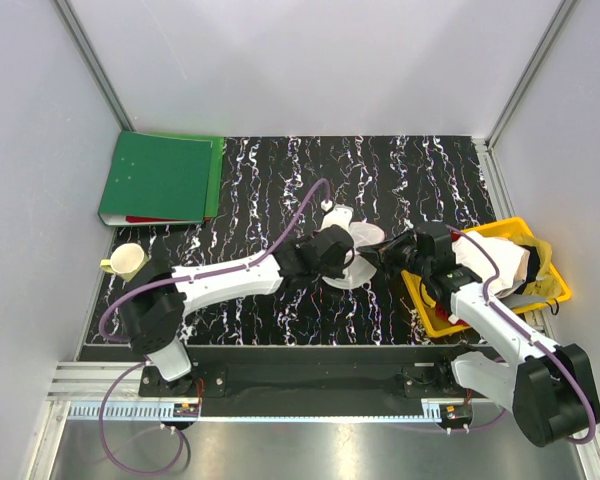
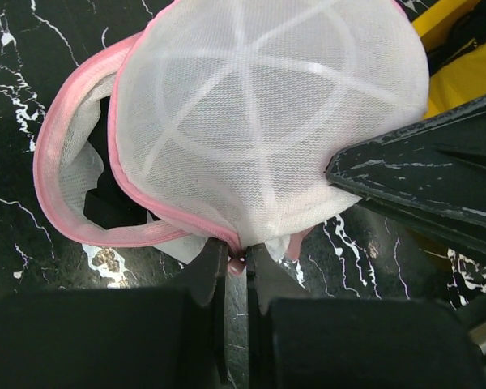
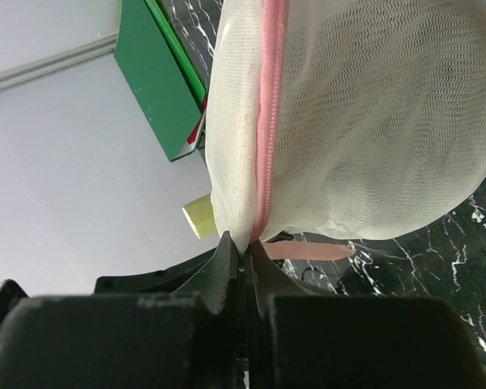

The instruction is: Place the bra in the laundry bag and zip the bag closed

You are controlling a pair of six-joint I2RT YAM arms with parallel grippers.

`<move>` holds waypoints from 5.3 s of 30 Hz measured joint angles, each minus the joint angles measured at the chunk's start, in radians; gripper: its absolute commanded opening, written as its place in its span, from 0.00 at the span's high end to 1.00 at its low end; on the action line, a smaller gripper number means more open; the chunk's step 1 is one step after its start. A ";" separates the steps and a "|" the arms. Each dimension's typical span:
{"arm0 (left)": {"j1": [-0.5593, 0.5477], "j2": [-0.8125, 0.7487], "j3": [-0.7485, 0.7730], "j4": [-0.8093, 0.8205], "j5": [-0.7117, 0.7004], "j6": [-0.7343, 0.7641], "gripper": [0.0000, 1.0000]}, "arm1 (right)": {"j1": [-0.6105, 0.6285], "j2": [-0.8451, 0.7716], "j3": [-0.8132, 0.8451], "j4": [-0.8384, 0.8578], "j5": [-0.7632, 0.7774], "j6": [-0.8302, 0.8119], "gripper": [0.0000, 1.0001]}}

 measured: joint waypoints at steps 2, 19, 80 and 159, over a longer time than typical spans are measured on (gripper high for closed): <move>0.009 -0.015 -0.015 0.004 0.025 0.008 1.00 | 0.000 0.007 0.003 -0.002 -0.002 -0.027 1.00; 0.127 -0.140 -0.153 0.117 0.285 0.104 1.00 | -0.045 0.338 0.328 -0.164 -0.228 -0.490 0.87; 0.132 -0.055 -0.106 0.129 0.446 0.022 0.87 | 0.072 0.128 0.054 -0.032 0.010 -0.063 1.00; 0.166 -0.069 -0.050 0.020 0.440 0.064 1.00 | 0.025 0.197 0.296 -0.340 -0.027 -0.528 0.37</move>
